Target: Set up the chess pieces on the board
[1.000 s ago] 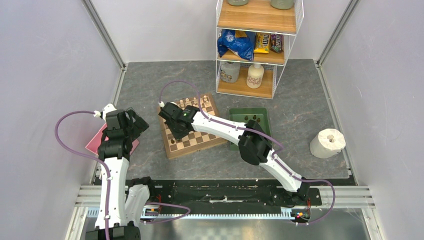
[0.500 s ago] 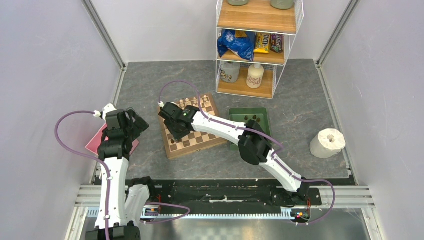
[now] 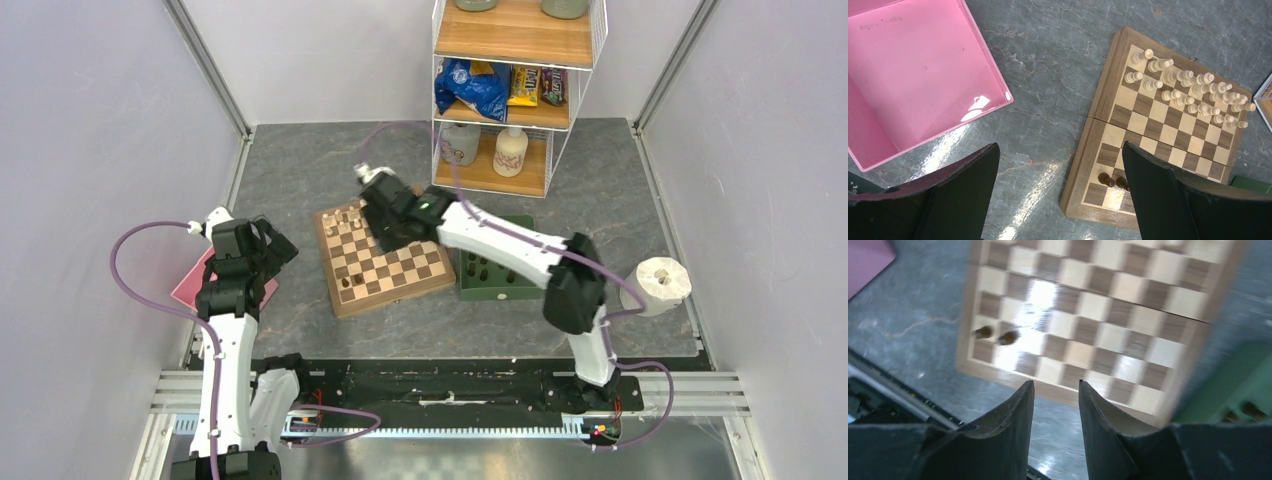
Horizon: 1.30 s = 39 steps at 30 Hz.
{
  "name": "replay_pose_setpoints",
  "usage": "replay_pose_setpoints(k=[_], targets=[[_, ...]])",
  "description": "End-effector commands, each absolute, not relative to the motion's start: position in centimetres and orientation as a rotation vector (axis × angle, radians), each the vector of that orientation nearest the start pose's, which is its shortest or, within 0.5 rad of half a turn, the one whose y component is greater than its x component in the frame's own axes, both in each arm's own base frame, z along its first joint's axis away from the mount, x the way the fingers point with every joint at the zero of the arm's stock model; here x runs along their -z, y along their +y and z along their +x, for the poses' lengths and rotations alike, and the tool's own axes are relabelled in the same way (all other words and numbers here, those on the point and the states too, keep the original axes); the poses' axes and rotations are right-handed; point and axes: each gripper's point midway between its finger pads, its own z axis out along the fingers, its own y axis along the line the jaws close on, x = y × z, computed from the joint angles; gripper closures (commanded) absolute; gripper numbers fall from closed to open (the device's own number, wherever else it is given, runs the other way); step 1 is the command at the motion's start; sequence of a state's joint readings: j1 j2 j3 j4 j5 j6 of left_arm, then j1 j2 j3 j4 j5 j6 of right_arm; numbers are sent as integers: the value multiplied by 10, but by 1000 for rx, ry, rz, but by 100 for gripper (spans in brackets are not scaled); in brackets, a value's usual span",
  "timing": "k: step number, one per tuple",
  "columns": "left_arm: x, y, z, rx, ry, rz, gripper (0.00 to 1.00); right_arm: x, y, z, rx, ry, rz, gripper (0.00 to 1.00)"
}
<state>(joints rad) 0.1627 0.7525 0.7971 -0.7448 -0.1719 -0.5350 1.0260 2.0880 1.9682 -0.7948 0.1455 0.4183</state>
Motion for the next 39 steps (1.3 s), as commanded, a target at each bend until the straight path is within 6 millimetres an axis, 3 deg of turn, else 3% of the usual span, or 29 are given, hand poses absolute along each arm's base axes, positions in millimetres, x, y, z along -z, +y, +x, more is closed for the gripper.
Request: replay_pose_setpoints(k=[1,3,6,12,23,39], targets=[[-184,47,241,42,2043,-866,1,-173,355,339,-344,2410,-380,54],[-184,46,242,45,2043,-866,1,-165,310,356,-307,2437,-242,54],[-183,46,242,47,2045,-864,1,-147,257,371,-245,2485,-109,51],[-182,46,243,47,2050,-865,1,-111,205,386,-191,2577,18,56],[-181,46,243,47,2055,-866,1,-69,183,397,-106,2667,33,58],[-181,46,244,50,2056,-866,1,-45,174,398,-62,2718,36,62]])
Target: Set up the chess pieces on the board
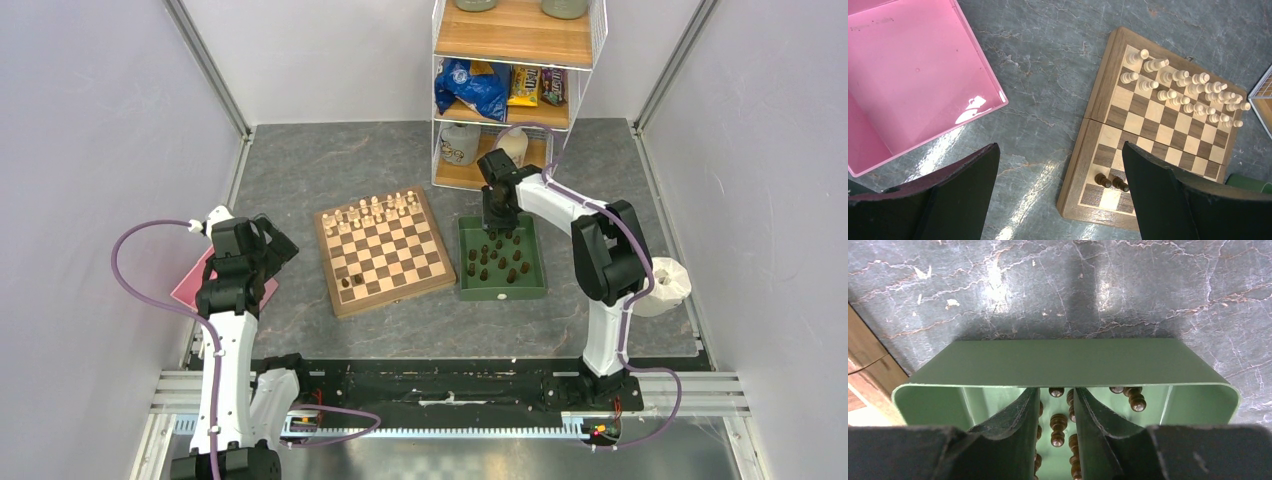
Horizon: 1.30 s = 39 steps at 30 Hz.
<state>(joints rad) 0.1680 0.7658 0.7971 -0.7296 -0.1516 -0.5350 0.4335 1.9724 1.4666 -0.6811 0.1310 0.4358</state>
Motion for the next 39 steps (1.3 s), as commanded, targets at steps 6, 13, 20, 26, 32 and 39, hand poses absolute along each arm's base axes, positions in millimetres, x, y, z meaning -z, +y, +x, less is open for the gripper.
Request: replay_pose_setpoints(k=[6,13,20,26,32,39], targets=[[-181,46,244,51,2055,-865,1,-42,174,398,-60,2726,33,65],[-181,45,244,54,2055,-862,1,-39,173,396,-51,2734,35,66],[-181,45,244,54,2056,-862,1,-37,172,397,-40,2738,34,70],[-181,45,244,54,2056,-863,1,-38,172,397,-39,2736,28,73],[-181,45,244,54,2057,-863,1,-54,172,400,-45,2697,21,84],[-181,46,245,53,2057,-864,1,-107,190,389,-69,2584,-77,86]])
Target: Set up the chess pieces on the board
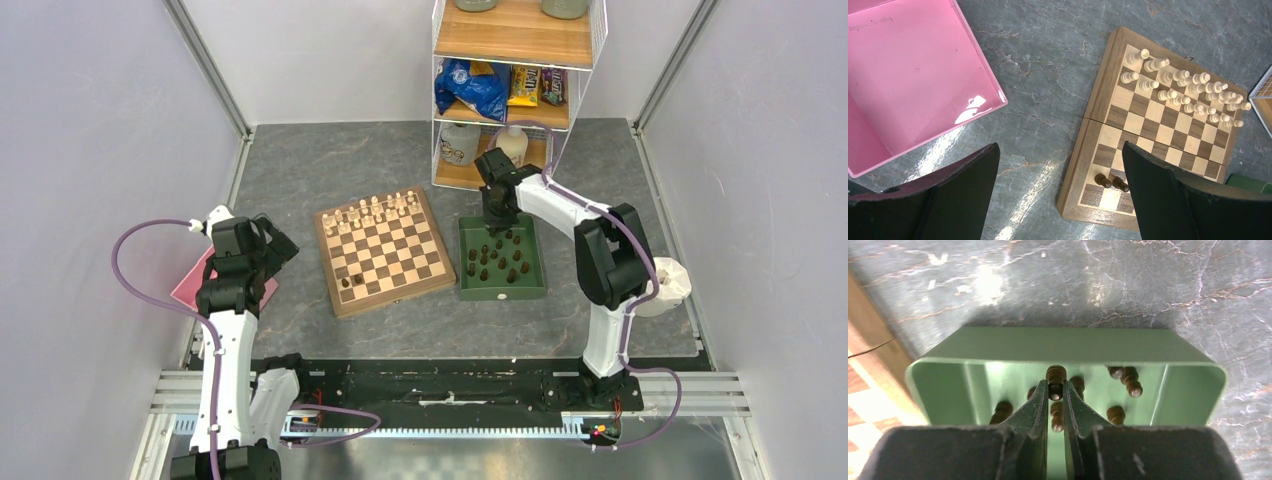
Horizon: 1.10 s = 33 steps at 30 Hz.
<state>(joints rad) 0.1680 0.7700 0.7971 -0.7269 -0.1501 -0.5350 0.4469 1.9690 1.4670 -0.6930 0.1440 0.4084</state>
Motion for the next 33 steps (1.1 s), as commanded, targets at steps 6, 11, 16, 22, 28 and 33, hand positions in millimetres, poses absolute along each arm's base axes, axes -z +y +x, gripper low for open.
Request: replay_pose_setpoints(k=[6,11,16,22,28,33], targets=[[-181,45,245,58,2058,-862,1,-149,250,366,-152,2486,-239,86],[-181,45,244,61,2055,-862,1,-147,335,334,-317,2484,-416,86],[-182,43,244,69,2052,-858,1,-130,398,312,-393,2493,-544,86],[-183,43,244,69,2046,-857,1,-110,442,292,-420,2514,-661,85],[-183,43,244,70,2045,-857,1,-98,463,280,-418,2521,-724,85],[-183,43,244,70,2047,-856,1,-91,468,276,-405,2532,-751,84]])
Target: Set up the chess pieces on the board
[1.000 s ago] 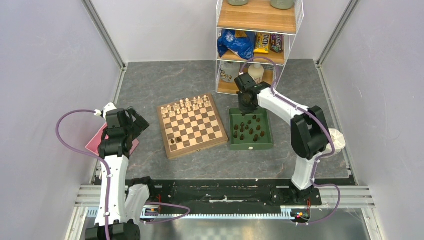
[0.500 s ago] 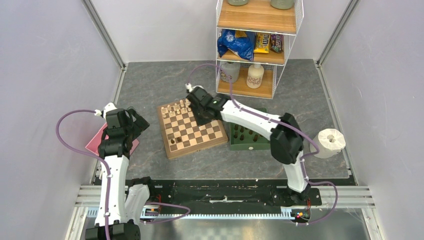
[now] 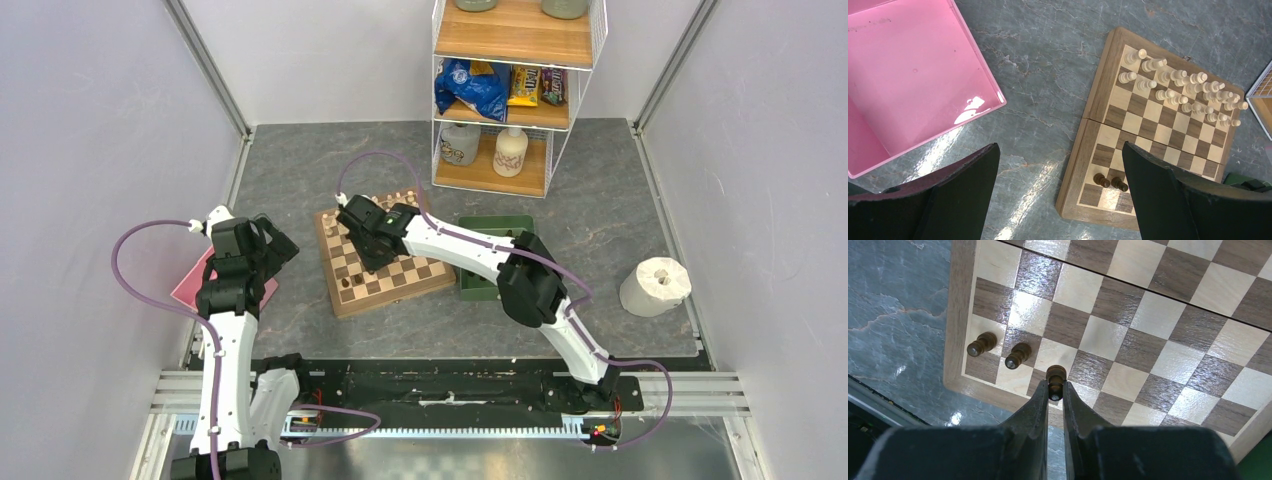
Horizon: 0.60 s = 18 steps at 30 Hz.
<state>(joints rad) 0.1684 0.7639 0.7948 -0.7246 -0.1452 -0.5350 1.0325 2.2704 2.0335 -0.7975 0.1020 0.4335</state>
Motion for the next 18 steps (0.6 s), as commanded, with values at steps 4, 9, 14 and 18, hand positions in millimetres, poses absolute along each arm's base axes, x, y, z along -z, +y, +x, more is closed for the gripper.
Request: replay_pose_setpoints(k=[4,9,14,18], targets=[[-183,44,244,69,2046,-857,1,-88,470,275,-405,2536,-759,84],[-183,43,244,71,2046,-858,1,-83,472,274,-400,2543,-769,84],[-183,44,244,69,2045,-858,1,-80,474,274,-401,2544,-777,84],[-183,44,244,69,2046,-859,1,-79,476,275,-405,2545,-776,84]])
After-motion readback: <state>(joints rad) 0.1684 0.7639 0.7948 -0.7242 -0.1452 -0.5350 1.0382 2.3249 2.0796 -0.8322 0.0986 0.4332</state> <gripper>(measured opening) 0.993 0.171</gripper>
